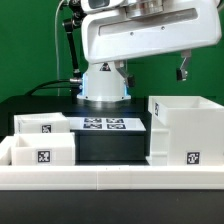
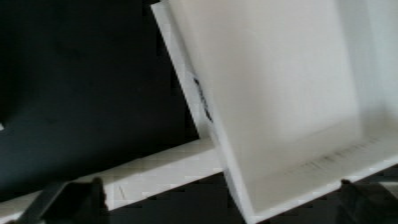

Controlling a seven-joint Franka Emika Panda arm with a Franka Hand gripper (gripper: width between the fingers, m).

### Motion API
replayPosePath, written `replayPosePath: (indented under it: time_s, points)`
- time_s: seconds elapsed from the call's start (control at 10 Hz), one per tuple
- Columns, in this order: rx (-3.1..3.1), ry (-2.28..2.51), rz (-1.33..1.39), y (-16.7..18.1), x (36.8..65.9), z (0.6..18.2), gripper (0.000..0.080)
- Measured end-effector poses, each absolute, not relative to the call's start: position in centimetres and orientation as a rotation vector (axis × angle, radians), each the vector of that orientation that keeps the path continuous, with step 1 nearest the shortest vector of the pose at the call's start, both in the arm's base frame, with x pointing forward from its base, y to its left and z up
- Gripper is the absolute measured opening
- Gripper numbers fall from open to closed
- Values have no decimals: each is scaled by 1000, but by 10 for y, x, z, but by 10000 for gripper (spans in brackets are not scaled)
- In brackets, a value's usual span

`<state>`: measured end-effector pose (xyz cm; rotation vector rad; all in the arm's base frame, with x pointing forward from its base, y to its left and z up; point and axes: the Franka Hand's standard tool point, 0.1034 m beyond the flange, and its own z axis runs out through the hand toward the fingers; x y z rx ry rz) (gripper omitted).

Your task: Assemble drawer

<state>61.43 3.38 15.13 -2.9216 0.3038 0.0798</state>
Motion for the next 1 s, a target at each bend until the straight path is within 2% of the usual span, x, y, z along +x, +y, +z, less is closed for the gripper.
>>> replayPosePath:
  time_s: [0.2,0.4,0.7,0.8,1.0]
  points:
    - [-2935,26,51,32,614,151,648]
    - [-2962,-166,21,-9,613,148,648]
    - [-3025,-283,-80,-52,615,131,648]
    - [-3054,-300,-131,-59,616,123,648]
    - [-3047,-299,-115,-56,615,125,648]
